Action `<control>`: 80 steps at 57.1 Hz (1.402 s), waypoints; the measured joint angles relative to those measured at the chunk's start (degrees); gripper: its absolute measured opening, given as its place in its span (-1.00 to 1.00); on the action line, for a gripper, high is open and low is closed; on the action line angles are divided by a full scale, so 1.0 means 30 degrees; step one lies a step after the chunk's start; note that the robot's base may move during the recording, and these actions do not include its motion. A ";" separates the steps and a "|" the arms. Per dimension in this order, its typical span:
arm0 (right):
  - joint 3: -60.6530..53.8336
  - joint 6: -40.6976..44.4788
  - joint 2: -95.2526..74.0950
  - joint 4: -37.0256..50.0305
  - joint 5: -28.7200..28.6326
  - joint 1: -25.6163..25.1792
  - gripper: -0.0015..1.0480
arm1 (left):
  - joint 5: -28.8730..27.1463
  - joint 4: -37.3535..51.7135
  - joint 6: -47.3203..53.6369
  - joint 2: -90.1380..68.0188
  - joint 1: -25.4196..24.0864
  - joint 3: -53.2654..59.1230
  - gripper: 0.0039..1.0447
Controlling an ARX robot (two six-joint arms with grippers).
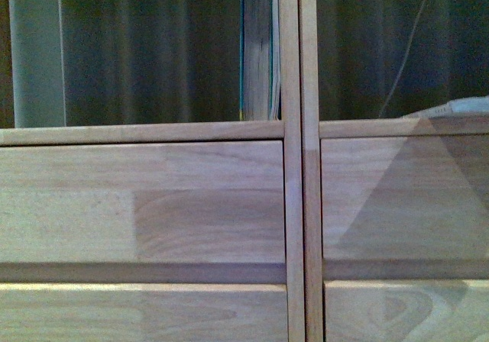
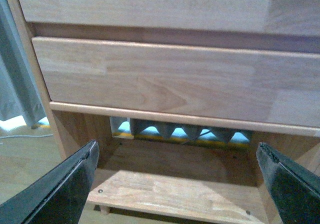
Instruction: Organize books on shelf
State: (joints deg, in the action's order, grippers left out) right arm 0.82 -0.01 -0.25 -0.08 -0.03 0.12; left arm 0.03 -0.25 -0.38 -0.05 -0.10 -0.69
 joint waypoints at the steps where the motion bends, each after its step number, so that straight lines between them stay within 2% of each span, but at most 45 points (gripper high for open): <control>1: 0.0000 0.0007 0.0000 0.0000 0.0000 0.0000 0.86 | -0.0007 0.0000 -0.0015 0.0000 0.0000 0.0000 0.86; 10: 0.0000 0.0007 0.0000 0.0000 0.0000 0.0000 0.86 | -0.0015 0.0000 0.0000 0.0000 0.0000 0.0000 0.86; 11: 0.0022 -0.0131 -0.0109 -0.0124 -0.0488 -0.0124 0.86 | -0.0015 0.0000 0.0000 0.0000 0.0000 0.0000 0.86; 16: 0.0976 -0.1552 -0.2178 -0.1457 -0.6288 -0.2127 0.86 | 0.0044 0.0000 0.0000 0.0000 0.0000 0.0000 0.86; 19: 0.1413 -0.2477 -0.3585 -0.0707 -0.8022 -0.2586 0.86 | -0.0015 0.0000 0.0000 0.0000 0.0000 0.0000 0.86; 22: 0.2033 -0.3402 -0.4998 0.0517 -0.8677 -0.2710 0.86 | -0.0015 0.0000 0.0000 0.0007 0.0000 0.0000 0.86; 30: 0.4881 -0.7388 -1.0010 0.4495 -0.8138 -0.1865 0.86 | 0.0000 0.0000 0.0007 0.0000 0.0000 0.0000 0.86; 34: 0.6397 -1.1686 -1.3478 0.6659 -0.8852 -0.1406 0.86 | -0.0015 0.0000 0.0007 0.0000 0.0000 0.0000 0.86; 38: 0.7577 -1.5322 -1.6145 0.8466 -0.8531 -0.1202 0.86 | -0.0015 0.0000 0.0007 0.0000 0.0000 0.0000 0.86; 48: 0.9734 -2.0597 -2.0072 1.0513 -0.7286 -0.1013 0.86 | -0.0015 0.0000 0.0007 0.0000 0.0000 0.0000 0.86; 57: 1.1766 -2.2075 -2.1726 1.0848 -0.6171 -0.1093 0.86 | -0.0015 0.0000 0.0007 0.0000 0.0000 0.0000 0.86; 77: 1.4316 -2.4283 -2.4334 1.0994 -0.5049 -0.2834 0.86 | -0.0007 0.0000 0.0007 0.0000 0.0000 0.0000 0.86; 80: 1.4353 -2.4400 -2.4407 1.0797 -0.4838 -0.3002 0.72 | -0.0015 0.0000 0.0007 0.0000 0.0000 0.0000 0.86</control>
State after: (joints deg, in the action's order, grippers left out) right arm 43.88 -73.21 -73.47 32.32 -14.55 -8.88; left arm -0.01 -0.25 -0.36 -0.05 -0.10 -0.69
